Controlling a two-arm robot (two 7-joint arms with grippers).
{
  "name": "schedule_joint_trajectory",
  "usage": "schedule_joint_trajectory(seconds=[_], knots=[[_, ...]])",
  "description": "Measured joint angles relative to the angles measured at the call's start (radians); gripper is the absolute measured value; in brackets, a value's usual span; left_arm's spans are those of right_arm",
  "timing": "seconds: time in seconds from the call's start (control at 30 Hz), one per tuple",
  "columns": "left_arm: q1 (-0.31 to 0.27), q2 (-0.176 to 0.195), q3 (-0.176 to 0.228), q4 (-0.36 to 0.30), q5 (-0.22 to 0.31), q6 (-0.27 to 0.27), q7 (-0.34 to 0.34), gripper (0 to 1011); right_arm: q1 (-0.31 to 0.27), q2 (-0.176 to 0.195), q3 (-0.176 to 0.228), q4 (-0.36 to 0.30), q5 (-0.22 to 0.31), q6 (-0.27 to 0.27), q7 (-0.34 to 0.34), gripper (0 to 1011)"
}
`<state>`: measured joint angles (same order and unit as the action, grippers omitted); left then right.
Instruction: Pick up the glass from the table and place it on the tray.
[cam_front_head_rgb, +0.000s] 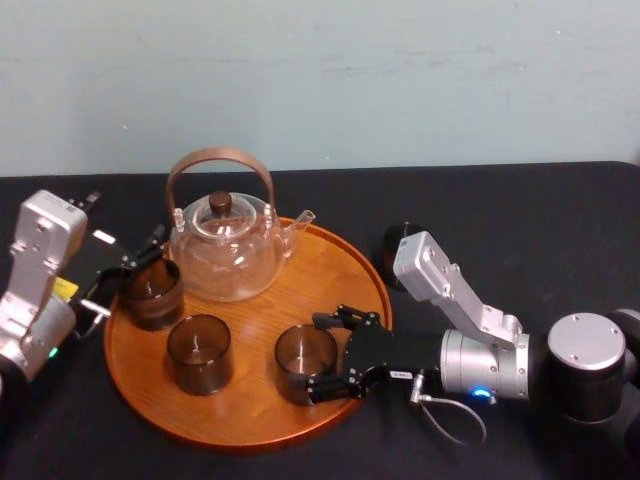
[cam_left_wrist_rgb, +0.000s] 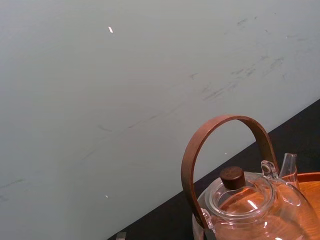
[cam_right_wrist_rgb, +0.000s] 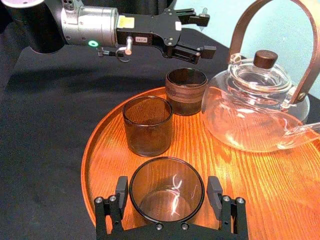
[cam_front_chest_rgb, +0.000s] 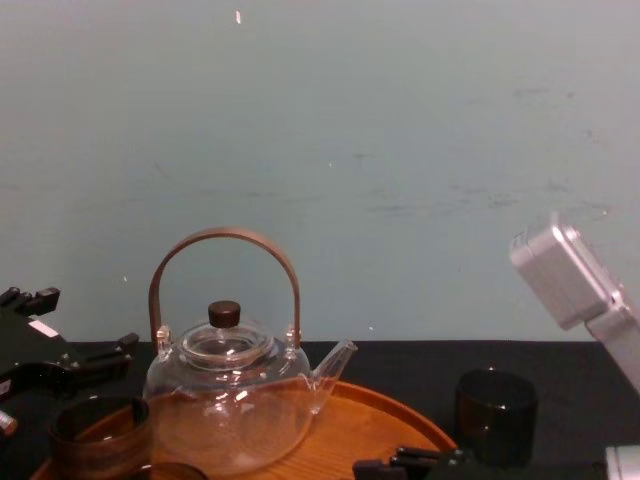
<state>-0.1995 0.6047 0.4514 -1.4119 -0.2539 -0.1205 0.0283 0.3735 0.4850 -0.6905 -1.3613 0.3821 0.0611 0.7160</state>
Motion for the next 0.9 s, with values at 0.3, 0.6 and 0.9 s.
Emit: schedule_joint_trajectory(seconds=[0.3, 0.6, 0.9], knots=[[0.0, 0.0, 0.0, 0.0, 0.0, 0.0, 0.0, 1001, -0.008, 0.013, 0.009, -0.01, 0.015, 0.0, 0.009, 1003], [0.0, 0.0, 0.0, 0.0, 0.0, 0.0, 0.0, 1001, -0.046, 0.078, 0.038, -0.068, 0.045, 0.001, 0.02, 1002], [0.0, 0.0, 0.0, 0.0, 0.0, 0.0, 0.0, 1002, -0.116, 0.177, 0.089, -0.159, 0.082, -0.009, 0.017, 1002]])
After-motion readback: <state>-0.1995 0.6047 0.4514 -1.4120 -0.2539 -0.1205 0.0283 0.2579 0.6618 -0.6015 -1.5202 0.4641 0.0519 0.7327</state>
